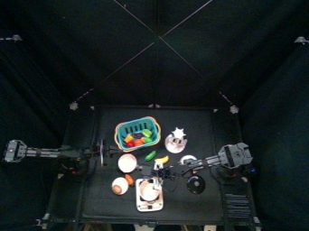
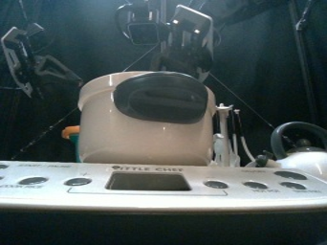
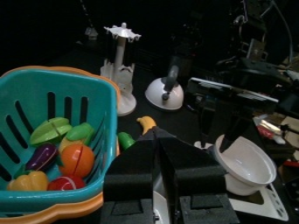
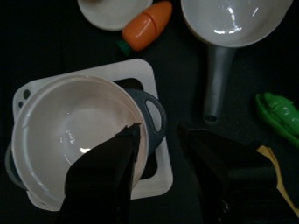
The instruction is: Grab corn
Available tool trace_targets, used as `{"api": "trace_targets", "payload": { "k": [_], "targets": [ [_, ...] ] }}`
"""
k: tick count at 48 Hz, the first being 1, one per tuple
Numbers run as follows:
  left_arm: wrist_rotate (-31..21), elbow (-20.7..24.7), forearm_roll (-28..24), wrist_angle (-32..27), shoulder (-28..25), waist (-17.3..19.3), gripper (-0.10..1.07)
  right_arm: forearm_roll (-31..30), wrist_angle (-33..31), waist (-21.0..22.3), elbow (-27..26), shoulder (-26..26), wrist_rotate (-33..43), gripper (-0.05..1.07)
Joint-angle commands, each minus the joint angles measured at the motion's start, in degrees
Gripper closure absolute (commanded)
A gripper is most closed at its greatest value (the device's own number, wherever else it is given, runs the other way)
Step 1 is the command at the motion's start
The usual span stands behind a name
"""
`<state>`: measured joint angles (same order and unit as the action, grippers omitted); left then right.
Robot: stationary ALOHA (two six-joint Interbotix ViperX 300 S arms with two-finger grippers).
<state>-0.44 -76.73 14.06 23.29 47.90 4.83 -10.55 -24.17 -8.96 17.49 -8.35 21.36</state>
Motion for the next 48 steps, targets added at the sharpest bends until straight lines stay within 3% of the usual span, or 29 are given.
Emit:
{"api": "trace_targets", "payload": {
  "k": [1, 10, 16, 20, 25, 30, 34, 38, 48],
  "targets": [
    [0.00, 0.70, 0.00, 0.26, -0.26, -0.09, 0.57, -0.53, 1.14, 0.35, 0.26, 3.69, 0.26, 0.25],
    [0.26, 3.87, 5.19, -2.81, -0.35, 0.70, 0.54, -0.79, 8.61, 1.58, 7.56, 9.76, 0.97, 0.25],
    [0.70, 8.35, 5.27, -14.41, -1.49, 6.59, 0.41, -0.44, 16.00, 4.04, 13.62, 13.62, 1.05, 0.25],
    [1.05, 11.16, 3.25, -20.83, -2.90, 10.99, 0.28, -0.18, 20.30, 5.54, 17.14, 15.29, 0.97, 0.25],
    [0.88, 14.85, -5.27, -25.49, -4.83, 15.03, 0.13, 0.00, 24.61, 7.65, 21.36, 16.17, 0.97, 0.25],
    [0.97, 16.70, -13.71, -24.96, -7.82, 17.05, 0.08, 0.00, 27.77, 9.14, 23.29, 16.26, 0.97, 0.25],
    [0.70, 17.49, -20.83, -21.27, -11.25, 19.07, 0.08, -0.09, 28.74, 10.02, 24.43, 16.44, 0.88, 0.25],
    [0.62, 19.78, -25.05, -19.86, -15.38, 20.92, 0.08, -0.09, 29.18, 11.34, 25.84, 17.49, 0.88, 0.25],
    [0.53, 25.93, -20.83, -21.01, -26.02, 22.68, 0.08, 0.09, 31.29, 13.36, 28.12, 20.39, 0.88, 0.25]
  ]
}}
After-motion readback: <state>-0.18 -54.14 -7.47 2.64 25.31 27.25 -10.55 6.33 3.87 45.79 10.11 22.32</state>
